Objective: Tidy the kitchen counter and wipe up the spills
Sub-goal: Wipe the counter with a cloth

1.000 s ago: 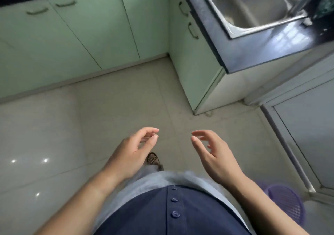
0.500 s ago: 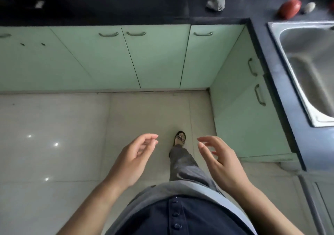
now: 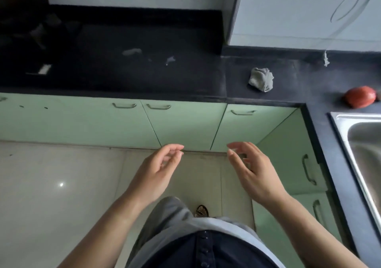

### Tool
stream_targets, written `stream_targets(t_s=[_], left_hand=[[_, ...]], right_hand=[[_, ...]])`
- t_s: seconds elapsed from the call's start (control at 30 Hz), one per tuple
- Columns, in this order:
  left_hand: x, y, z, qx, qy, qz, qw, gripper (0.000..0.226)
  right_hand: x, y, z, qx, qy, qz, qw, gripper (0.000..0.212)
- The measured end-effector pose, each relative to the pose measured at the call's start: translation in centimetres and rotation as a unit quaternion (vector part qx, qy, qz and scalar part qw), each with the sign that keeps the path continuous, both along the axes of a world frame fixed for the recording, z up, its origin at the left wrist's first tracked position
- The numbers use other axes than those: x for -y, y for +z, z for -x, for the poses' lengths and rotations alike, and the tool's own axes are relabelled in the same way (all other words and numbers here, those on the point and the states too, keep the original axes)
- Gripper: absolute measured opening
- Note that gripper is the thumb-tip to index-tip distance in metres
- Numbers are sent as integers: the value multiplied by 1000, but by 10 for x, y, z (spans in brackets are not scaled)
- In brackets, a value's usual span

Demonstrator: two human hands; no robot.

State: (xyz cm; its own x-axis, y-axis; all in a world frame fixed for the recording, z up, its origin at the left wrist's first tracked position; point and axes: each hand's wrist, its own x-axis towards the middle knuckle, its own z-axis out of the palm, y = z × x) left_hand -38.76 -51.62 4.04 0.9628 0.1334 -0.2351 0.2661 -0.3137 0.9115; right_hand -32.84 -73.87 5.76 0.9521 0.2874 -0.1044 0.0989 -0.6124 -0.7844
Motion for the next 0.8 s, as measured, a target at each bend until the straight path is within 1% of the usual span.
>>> stream_targets(t_s=[0.07, 0.13, 0.2, 0.33, 0.4, 0.47, 0.53, 0.67, 0.73, 0.8], left_hand=[[-9, -4, -30, -11, 0, 4, 1000, 30], [-18, -13, -62, -23, -6, -2, 1000, 21], [-28, -23, -101, -38, -19, -7, 999, 13], [-51, -37, -188, -49, -91, -48, 993, 18], [-61, -41, -233, -63, -144, -81, 984, 22], [-65, -48, -278, -70, -189, -104, 974, 19], [-63, -60, -324, -52, -235, -154, 958, 21], [-48, -74, -401, -14, -313, -275, 909, 30], [-38, -77, -430, 3, -333, -335, 881, 33], [-29, -82, -451, 27, -334, -403, 852, 36]], right_hand=[[-7, -5, -25, -5, -4, 7, 1000, 39], [-14, -12, -49, -9, -14, 16, 1000, 43], [-23, -21, -76, -20, -31, 21, 999, 43], [-41, -34, -141, -25, -74, 30, 996, 27], [-50, -36, -176, -39, -109, 23, 993, 26], [-56, -41, -212, -51, -131, 37, 989, 26], [-53, -51, -249, -48, -152, 66, 985, 28], [-28, -58, -312, -35, -202, 127, 971, 32], [-13, -56, -335, -43, -223, 157, 961, 34], [1, -55, -356, -47, -233, 179, 955, 37]])
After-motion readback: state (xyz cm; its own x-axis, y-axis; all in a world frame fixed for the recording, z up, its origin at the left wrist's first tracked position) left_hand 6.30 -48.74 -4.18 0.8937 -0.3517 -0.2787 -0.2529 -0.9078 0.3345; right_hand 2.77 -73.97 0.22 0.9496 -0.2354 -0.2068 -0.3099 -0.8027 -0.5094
